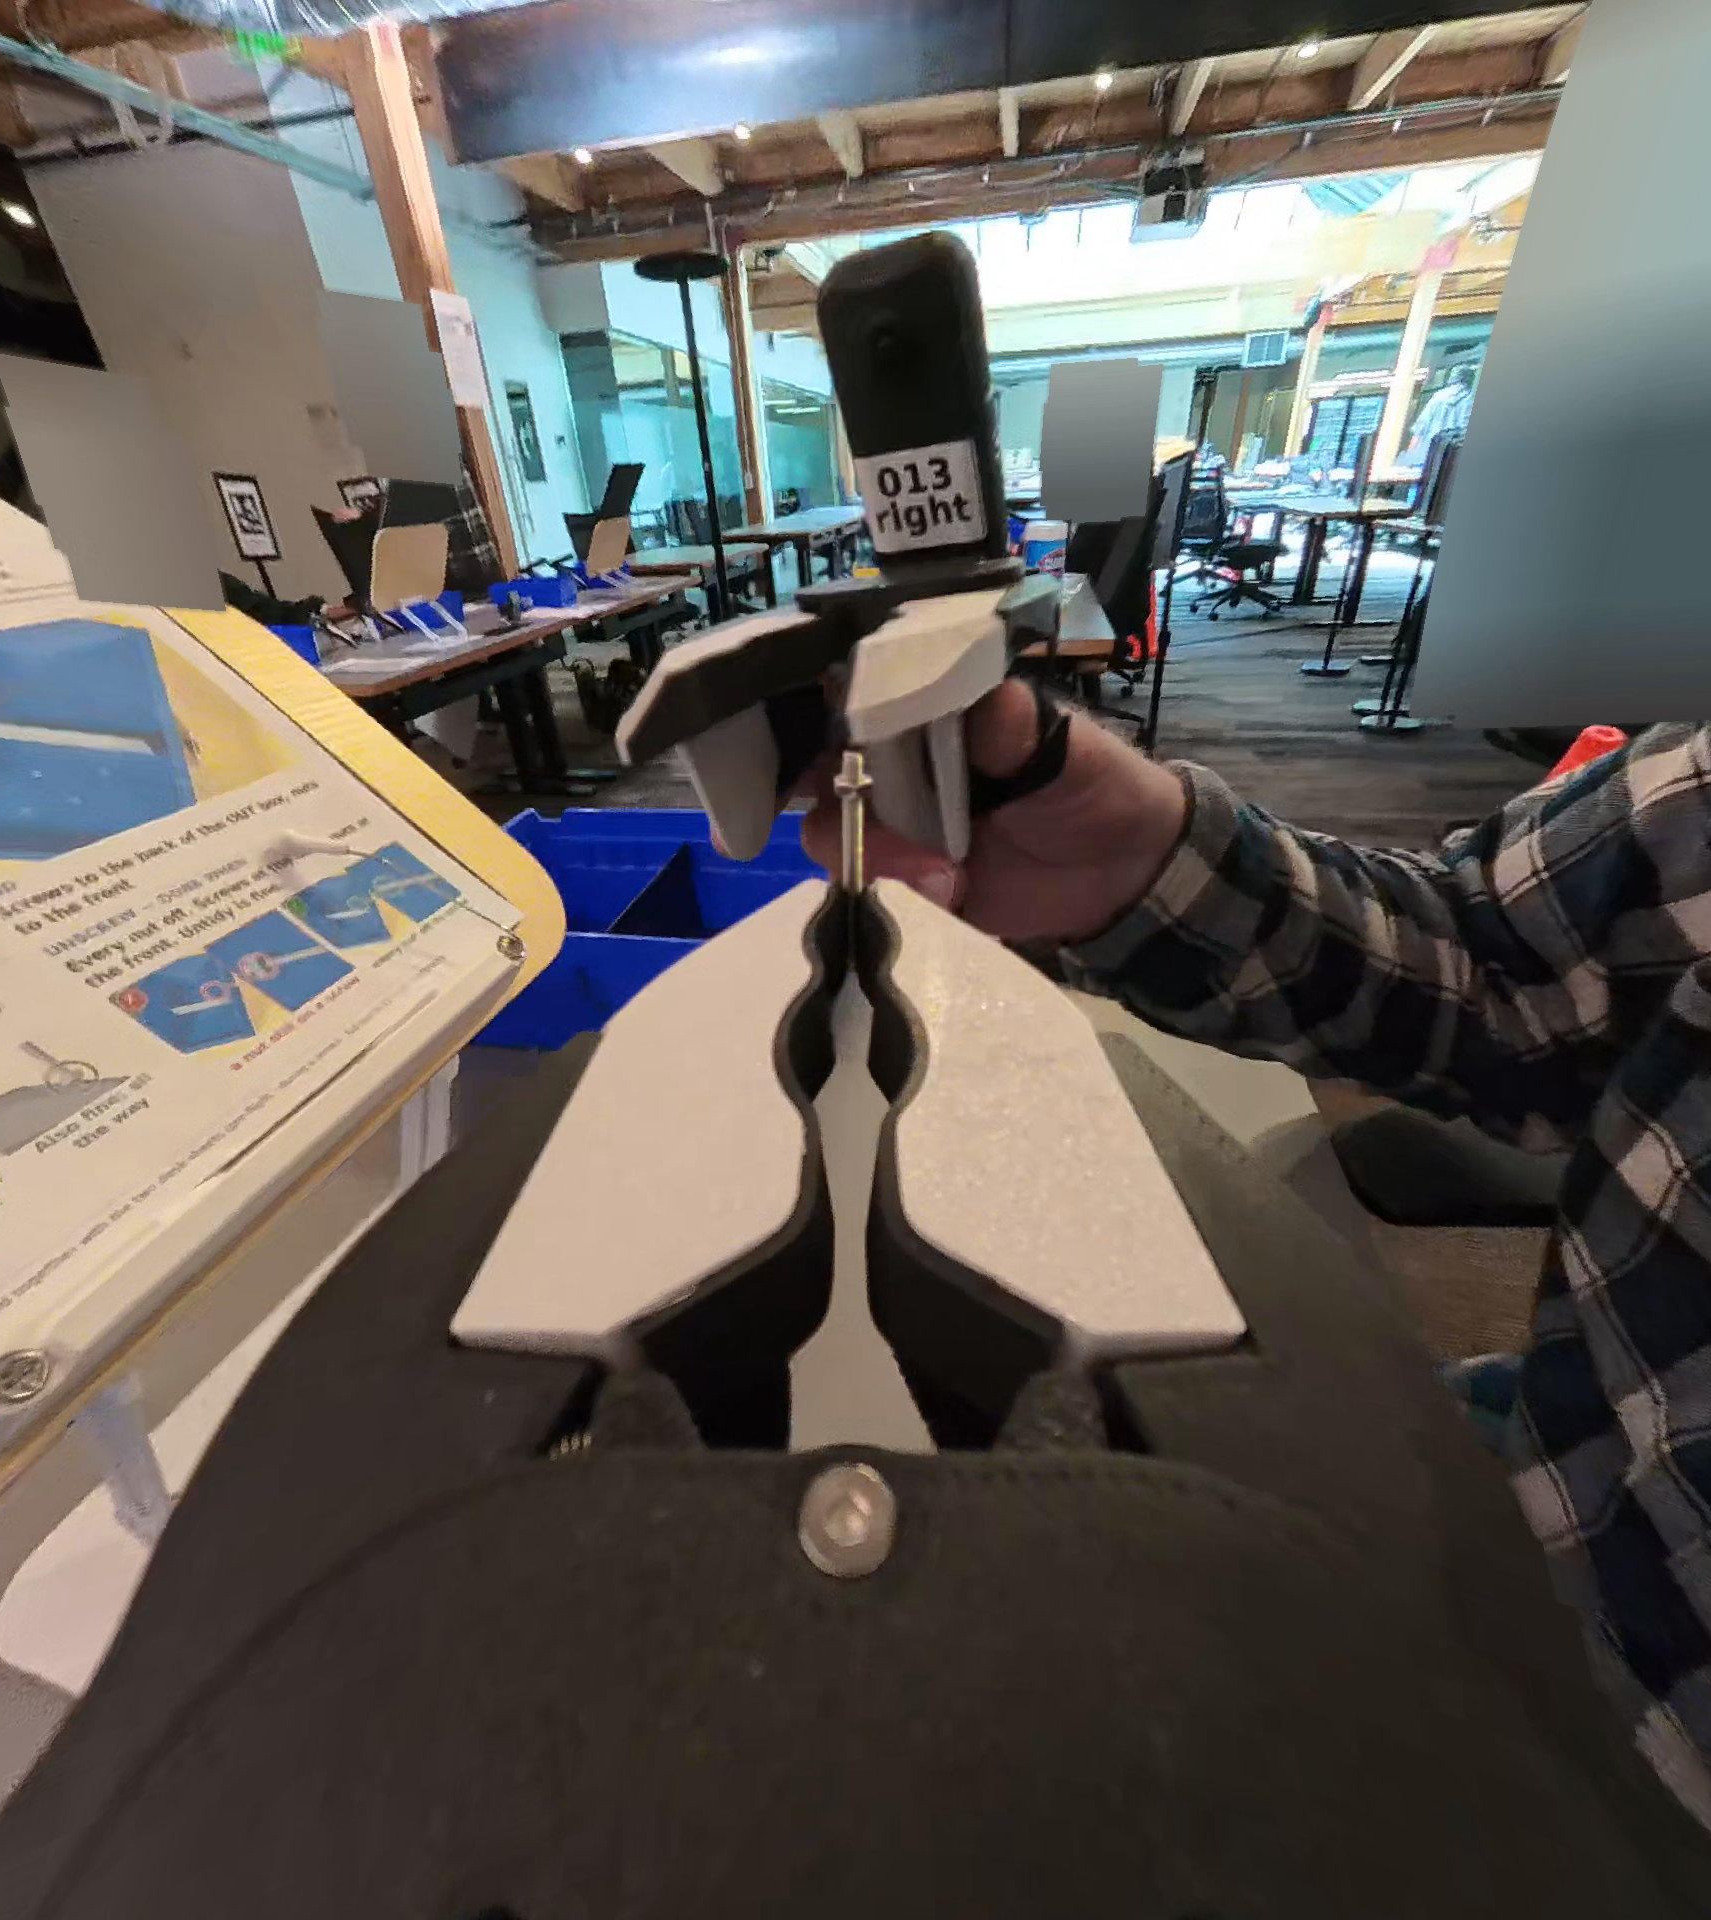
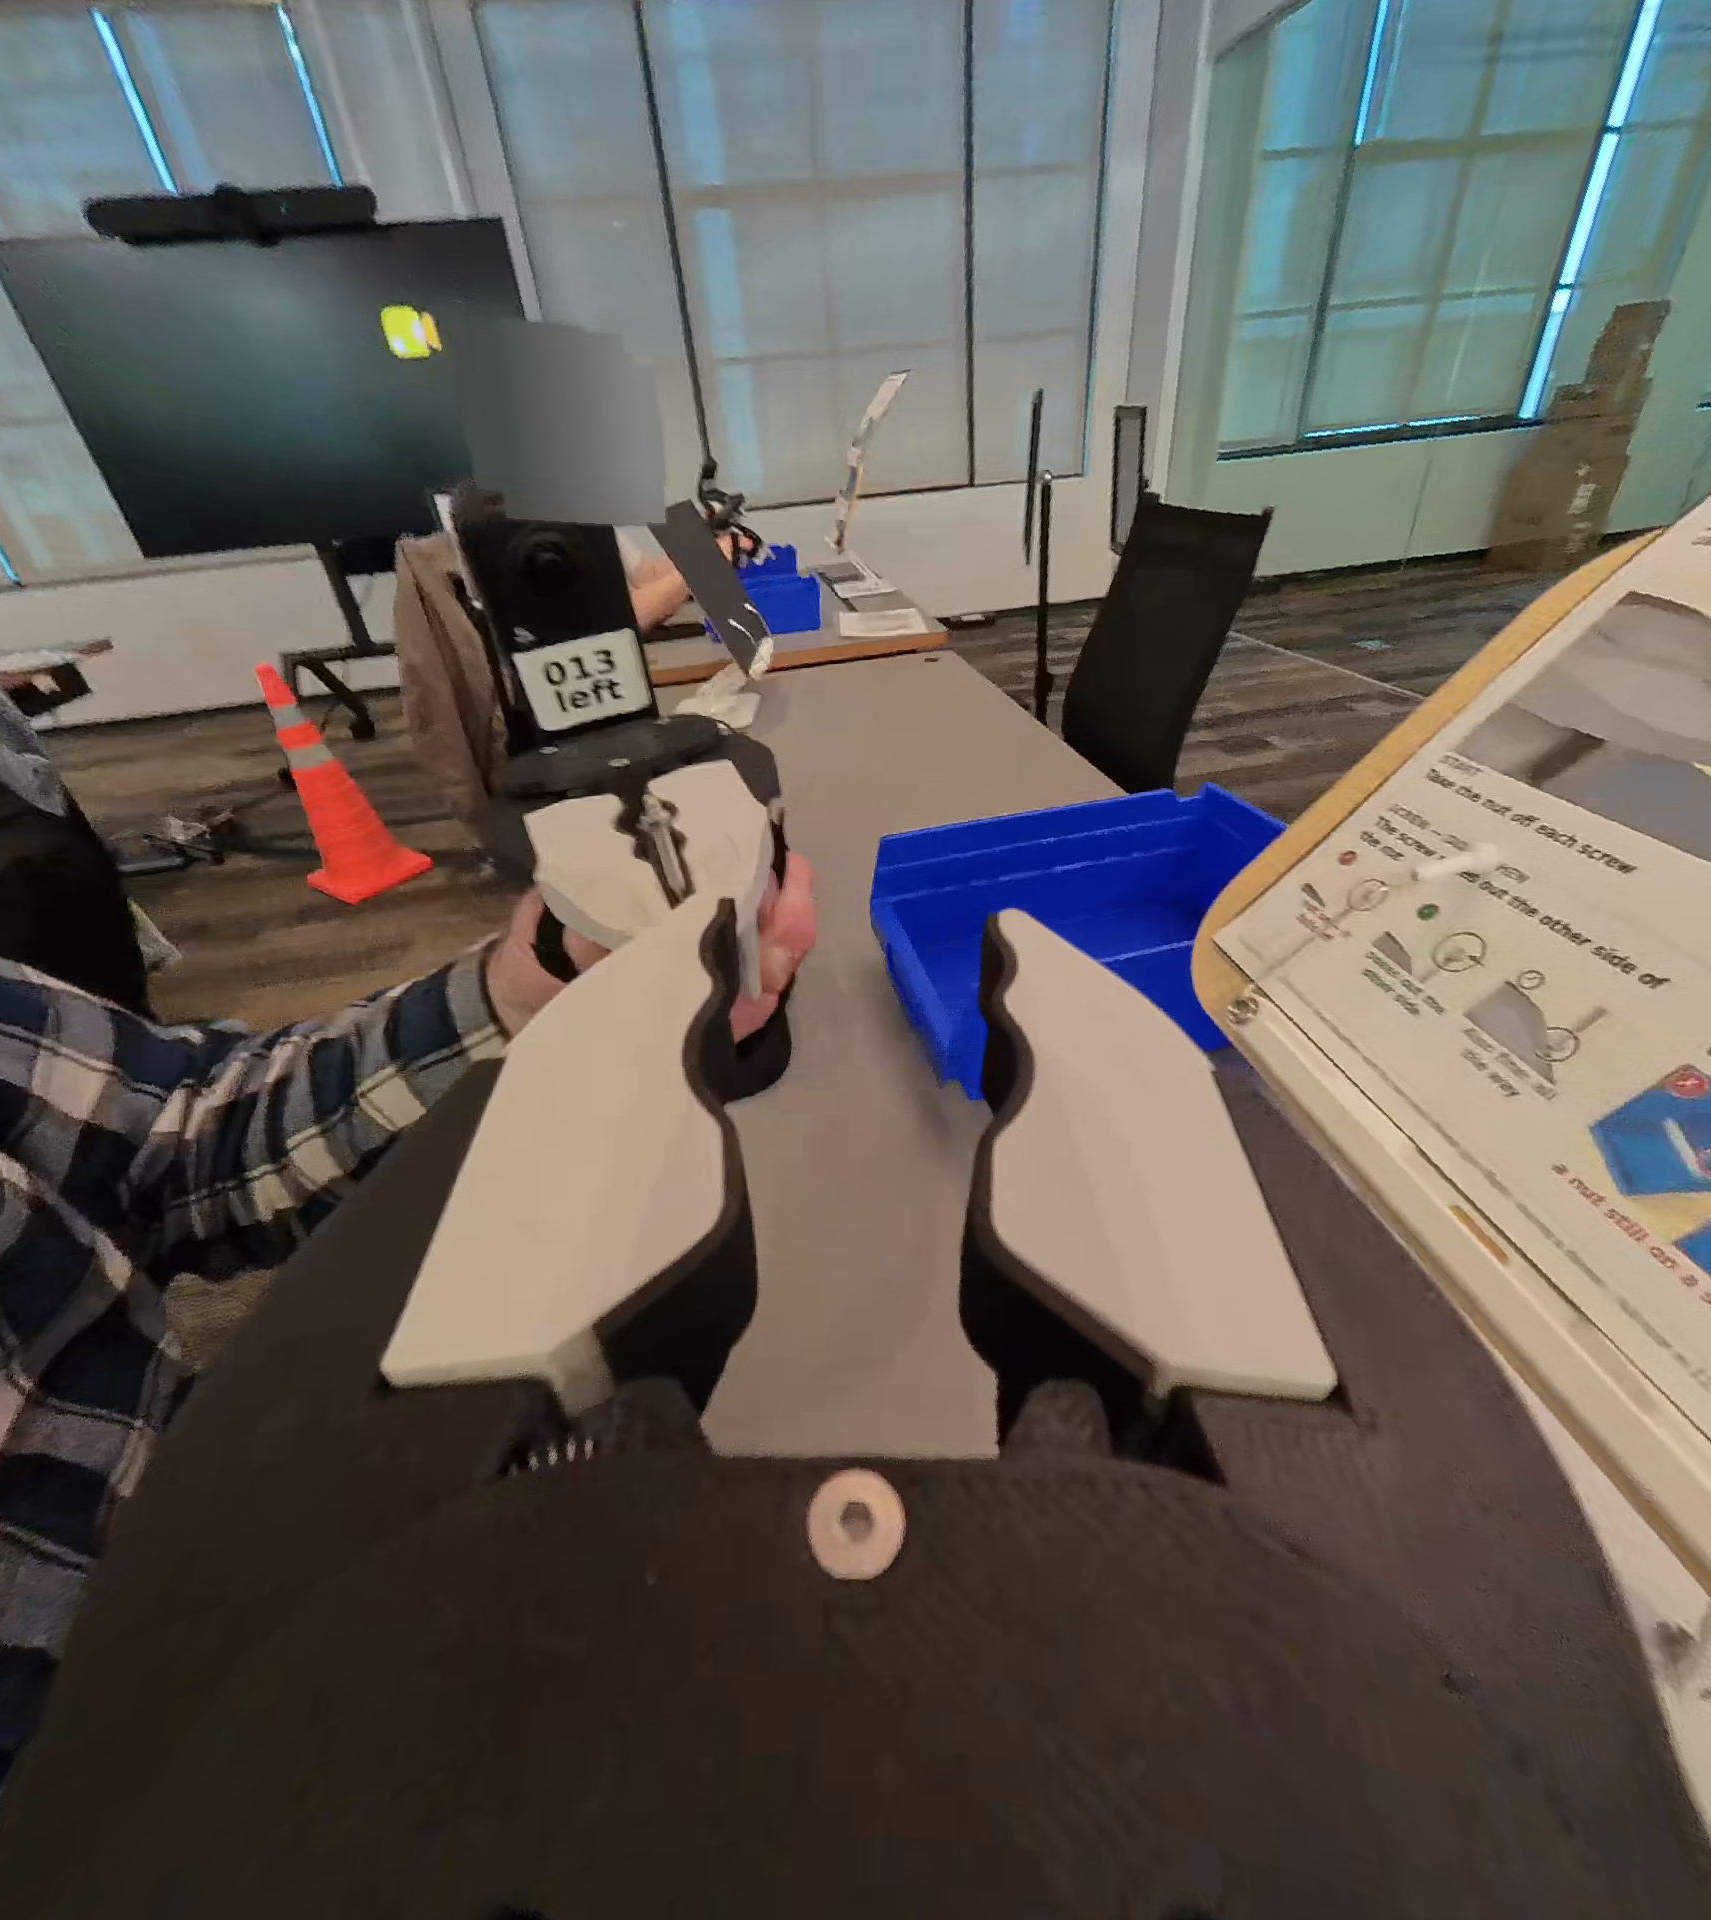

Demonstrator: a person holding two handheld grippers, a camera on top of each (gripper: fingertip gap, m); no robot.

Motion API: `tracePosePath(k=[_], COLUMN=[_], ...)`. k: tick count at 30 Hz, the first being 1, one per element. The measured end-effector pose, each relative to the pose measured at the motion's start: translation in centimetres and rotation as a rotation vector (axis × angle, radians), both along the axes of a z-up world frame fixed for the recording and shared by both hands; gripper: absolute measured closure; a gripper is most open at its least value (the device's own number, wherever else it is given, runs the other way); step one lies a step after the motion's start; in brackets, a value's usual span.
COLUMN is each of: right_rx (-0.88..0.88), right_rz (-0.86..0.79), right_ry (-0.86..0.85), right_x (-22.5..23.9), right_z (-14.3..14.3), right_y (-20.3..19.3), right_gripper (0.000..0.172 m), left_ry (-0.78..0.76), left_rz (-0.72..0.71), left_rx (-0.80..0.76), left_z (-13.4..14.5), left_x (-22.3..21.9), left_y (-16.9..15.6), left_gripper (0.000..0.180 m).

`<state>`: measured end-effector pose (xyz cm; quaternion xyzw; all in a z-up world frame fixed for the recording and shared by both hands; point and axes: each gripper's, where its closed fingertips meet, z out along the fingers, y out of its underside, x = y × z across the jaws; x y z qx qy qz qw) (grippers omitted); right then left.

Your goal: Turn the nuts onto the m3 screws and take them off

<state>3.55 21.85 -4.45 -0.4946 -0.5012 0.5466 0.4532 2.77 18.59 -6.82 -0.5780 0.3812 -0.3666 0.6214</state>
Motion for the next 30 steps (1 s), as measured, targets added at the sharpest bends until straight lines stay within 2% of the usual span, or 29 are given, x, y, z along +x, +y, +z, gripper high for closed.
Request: tracePosePath(k=[5,10,12,13,18,21,23,24,25,30], right_rx=[0.037,-0.046,-0.066,-0.084,-0.016,-0.032,-0.059,-0.059,-0.065,-0.026], right_rz=[0.096,0.084,0.034,0.036,0.111,0.108,0.088,0.062,0.053,0.121], right_ry=[-0.009,0.019,0.019,0.029,0.018,0.001,0.005,0.007,0.015,0.024], right_x=[-2.7,-1.6,-0.2,0.3,-1.4,-1.7,-0.8,-0.2,0.2,-0.7], right_z=[0.0,-1.1,-2.0,-2.2,-2.0,-2.5,-2.8,-3.0,-3.0,-2.1], right_y=[-2.8,-0.8,0.6,0.9,-1.6,-0.7,0.5,1.1,1.5,-0.7], right_gripper=[0.117,0.121,0.131,0.13,0.119,0.121,0.119,0.126,0.124,0.12], left_ry=[0.03,0.045,0.027,0.04,0.042,0.025,0.017,-0.002,0.003,0.025], left_rz=[-0.03,0.025,0.001,0.015,-0.017,-0.024,-0.012,-0.028,-0.015,-0.031], left_rx=[-0.03,-0.054,-0.06,-0.068,-0.093,-0.087,-0.092,-0.094,-0.103,-0.118], left_z=[-0.8,-1.2,-1.3,-1.7,-2.7,-2.4,-2.4,-2.3,-2.4,-3.1], left_x=[1.9,1.4,1.4,1.4,2.7,2.8,2.2,2.1,1.9,2.8], left_y=[0.3,1.0,0.8,1.1,1.6,1.5,1.7,1.5,1.7,1.9], left_gripper=[0.178,0.179,0.179,0.179,0.179,0.179,0.179,0.179,0.179,0.179])
